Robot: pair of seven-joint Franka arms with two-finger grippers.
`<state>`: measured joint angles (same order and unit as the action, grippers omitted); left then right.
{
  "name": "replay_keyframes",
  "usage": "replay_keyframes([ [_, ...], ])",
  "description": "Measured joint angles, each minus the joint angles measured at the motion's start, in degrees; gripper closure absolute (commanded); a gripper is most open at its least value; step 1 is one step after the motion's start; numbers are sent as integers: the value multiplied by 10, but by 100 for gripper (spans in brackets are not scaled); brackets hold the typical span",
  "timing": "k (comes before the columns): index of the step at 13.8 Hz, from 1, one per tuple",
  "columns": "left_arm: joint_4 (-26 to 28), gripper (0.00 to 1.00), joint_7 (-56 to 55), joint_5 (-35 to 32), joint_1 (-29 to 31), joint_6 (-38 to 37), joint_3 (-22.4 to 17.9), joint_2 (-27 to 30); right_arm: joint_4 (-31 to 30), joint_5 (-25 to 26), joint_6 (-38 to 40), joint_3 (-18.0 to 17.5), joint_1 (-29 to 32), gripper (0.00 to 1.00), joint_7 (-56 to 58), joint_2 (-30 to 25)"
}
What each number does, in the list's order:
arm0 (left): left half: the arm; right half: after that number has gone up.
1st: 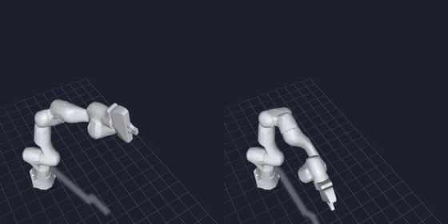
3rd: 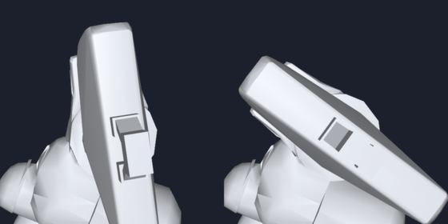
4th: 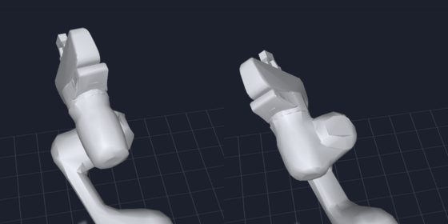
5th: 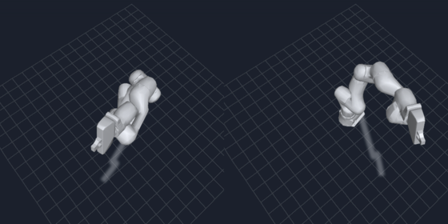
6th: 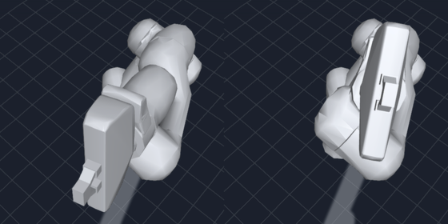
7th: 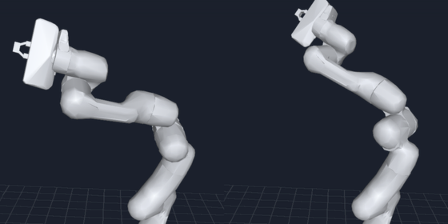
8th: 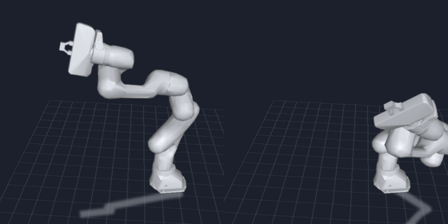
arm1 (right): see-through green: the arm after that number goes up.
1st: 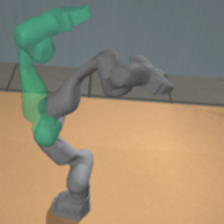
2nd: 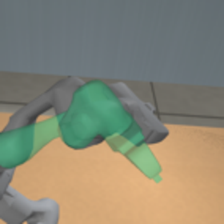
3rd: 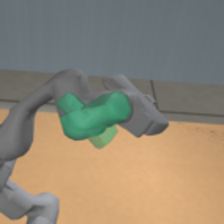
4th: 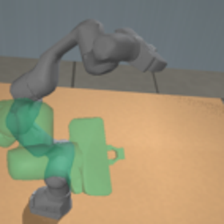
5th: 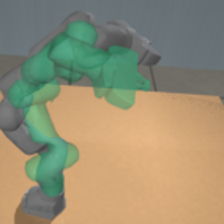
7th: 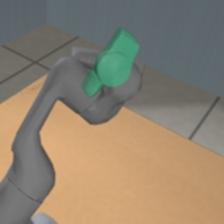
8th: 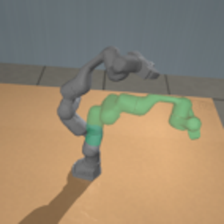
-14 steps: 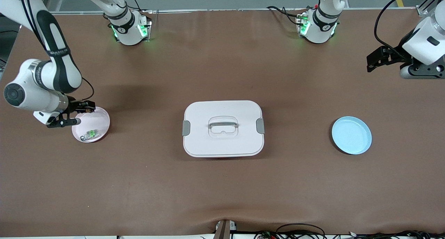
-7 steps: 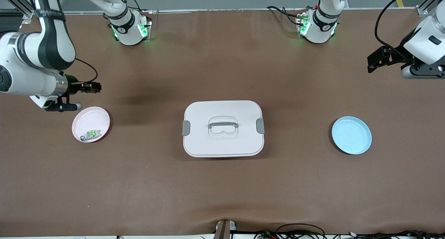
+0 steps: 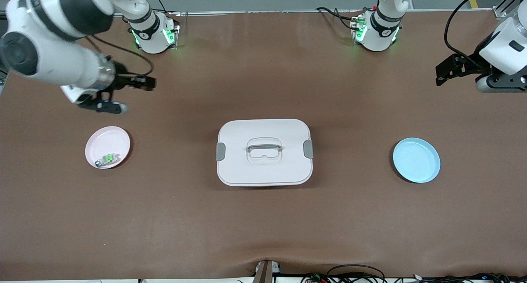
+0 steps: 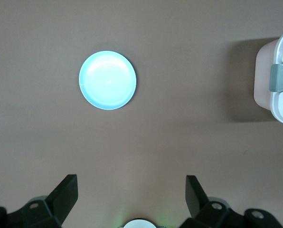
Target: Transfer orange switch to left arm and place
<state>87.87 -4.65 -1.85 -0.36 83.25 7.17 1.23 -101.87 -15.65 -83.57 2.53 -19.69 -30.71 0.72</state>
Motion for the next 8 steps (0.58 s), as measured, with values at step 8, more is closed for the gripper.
replay_keyframes([
  [8,0,0,-1,0,0,0,5,0,83,-157,-164,-1,-180,76,-338,83],
])
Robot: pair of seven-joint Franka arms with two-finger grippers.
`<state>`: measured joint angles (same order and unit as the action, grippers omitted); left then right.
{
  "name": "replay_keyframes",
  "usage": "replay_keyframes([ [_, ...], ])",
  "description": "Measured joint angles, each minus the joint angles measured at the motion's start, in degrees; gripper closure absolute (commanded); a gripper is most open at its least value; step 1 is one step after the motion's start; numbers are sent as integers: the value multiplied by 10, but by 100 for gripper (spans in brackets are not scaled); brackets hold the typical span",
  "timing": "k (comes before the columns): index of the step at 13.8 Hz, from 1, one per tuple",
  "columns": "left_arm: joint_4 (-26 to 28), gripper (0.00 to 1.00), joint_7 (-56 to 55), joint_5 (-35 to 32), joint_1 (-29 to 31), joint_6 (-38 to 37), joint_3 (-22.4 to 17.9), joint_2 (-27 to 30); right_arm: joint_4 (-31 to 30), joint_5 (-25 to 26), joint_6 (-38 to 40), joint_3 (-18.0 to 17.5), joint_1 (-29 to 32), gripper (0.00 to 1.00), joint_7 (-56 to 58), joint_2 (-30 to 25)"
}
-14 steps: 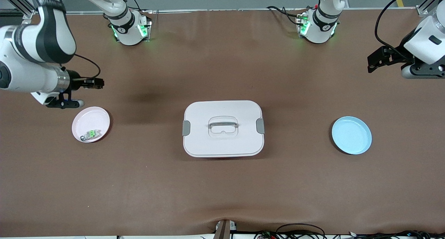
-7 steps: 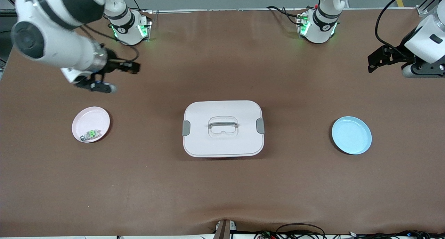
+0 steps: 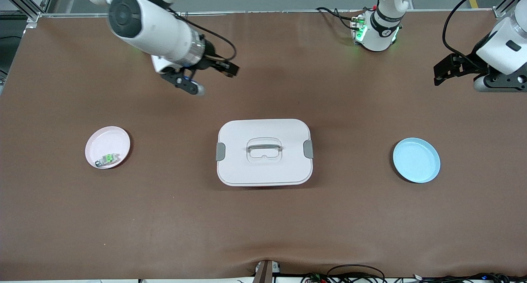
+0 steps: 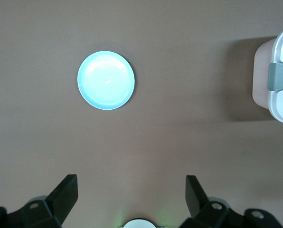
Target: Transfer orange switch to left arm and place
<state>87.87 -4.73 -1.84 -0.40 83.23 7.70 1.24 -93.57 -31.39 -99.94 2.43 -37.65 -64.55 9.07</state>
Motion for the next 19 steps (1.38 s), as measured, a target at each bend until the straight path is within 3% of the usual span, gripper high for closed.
replay_keyframes([
  [4,0,0,-18,8,0,0,5,0,29,-90,-92,1,-28,77,-64,56],
  [9,5,0,-122,107,-2,1,31,0,39,-246,-212,1,-49,77,-109,89],
  [14,23,0,-174,159,-1,33,66,0,43,-273,-326,1,-99,75,-189,126],
  [19,89,0,-251,176,-2,158,141,2,105,-276,-359,2,-126,76,-277,182],
])
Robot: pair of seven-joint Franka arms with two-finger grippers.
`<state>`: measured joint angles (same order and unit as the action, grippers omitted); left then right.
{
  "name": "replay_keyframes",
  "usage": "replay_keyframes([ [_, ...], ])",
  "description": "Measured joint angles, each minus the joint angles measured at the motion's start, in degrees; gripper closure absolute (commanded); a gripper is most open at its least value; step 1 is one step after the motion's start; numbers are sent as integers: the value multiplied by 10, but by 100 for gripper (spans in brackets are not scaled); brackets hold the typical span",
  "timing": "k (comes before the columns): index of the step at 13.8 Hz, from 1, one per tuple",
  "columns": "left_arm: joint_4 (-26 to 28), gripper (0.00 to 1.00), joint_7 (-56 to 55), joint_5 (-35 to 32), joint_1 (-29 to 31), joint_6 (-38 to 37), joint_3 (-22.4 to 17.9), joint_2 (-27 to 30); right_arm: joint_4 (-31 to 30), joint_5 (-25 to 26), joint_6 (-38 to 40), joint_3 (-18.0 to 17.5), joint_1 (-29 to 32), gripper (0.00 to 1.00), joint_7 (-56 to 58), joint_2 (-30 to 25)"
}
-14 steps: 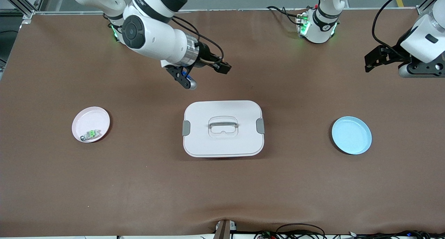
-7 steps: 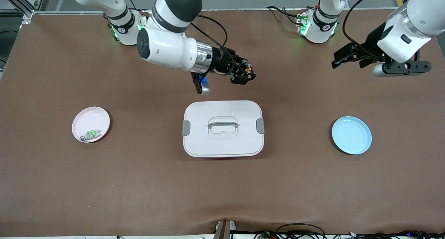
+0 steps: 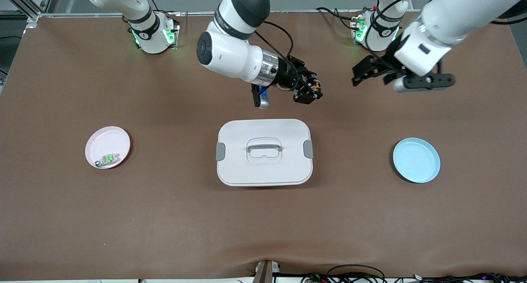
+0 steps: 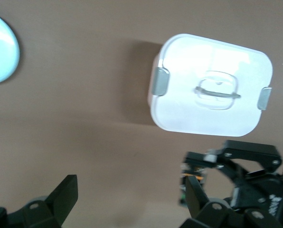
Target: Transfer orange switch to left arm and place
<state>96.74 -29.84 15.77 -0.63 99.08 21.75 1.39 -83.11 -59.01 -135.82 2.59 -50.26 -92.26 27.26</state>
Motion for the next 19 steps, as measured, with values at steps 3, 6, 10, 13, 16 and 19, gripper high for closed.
replay_keyframes([
  [3,61,0,-4,59,0,69,13,0,16,0,-7,0,-5,76,-8,13],
  [6,91,0,-3,93,0,80,13,7,17,0,-8,2,-6,76,-8,14],
  [10,133,0,9,138,0,94,20,30,17,0,-8,2,-6,76,-8,14],
  [13,165,0,22,158,0,123,30,44,17,0,-8,3,-6,76,-8,14],
  [16,186,6,46,183,0,151,33,50,18,0,-8,3,-6,76,-8,14],
  [19,208,13,67,202,0,185,38,50,19,0,-8,3,-6,75,-8,14],
])
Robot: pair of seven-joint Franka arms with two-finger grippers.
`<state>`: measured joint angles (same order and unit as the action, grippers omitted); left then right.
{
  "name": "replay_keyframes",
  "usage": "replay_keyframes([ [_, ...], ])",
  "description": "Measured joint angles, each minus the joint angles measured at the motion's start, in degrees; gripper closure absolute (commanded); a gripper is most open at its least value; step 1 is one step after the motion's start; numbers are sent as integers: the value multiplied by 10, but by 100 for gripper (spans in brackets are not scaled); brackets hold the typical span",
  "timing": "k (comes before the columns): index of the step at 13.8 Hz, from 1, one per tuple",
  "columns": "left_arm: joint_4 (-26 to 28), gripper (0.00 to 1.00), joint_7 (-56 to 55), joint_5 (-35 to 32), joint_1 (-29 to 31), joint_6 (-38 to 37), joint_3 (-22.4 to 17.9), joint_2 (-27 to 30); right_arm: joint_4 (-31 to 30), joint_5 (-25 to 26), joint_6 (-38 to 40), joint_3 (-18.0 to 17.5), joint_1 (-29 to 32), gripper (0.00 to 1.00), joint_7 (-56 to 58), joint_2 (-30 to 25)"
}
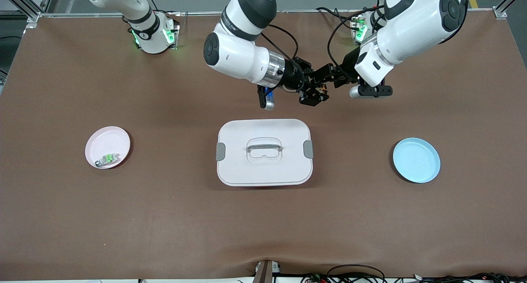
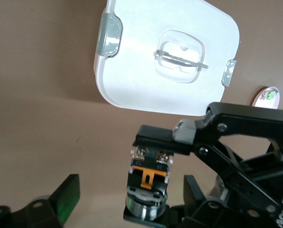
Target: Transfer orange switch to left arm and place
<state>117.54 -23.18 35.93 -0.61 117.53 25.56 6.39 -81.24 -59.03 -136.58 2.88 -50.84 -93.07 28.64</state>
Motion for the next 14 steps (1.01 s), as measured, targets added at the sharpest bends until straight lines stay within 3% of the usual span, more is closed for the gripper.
replay_keyframes([
  [1,6,21,5,8,0,9,1,0,0,0,0,0,0,75,0,0],
  [7,13,97,10,40,0,22,9,0,0,0,2,1,-1,75,0,2],
  [12,14,100,23,40,0,22,9,0,0,0,5,1,-1,73,1,3],
  [13,14,100,23,40,0,22,9,0,0,0,5,1,-1,57,1,3],
  [14,14,100,23,40,0,22,9,0,0,0,5,1,-1,30,1,3],
])
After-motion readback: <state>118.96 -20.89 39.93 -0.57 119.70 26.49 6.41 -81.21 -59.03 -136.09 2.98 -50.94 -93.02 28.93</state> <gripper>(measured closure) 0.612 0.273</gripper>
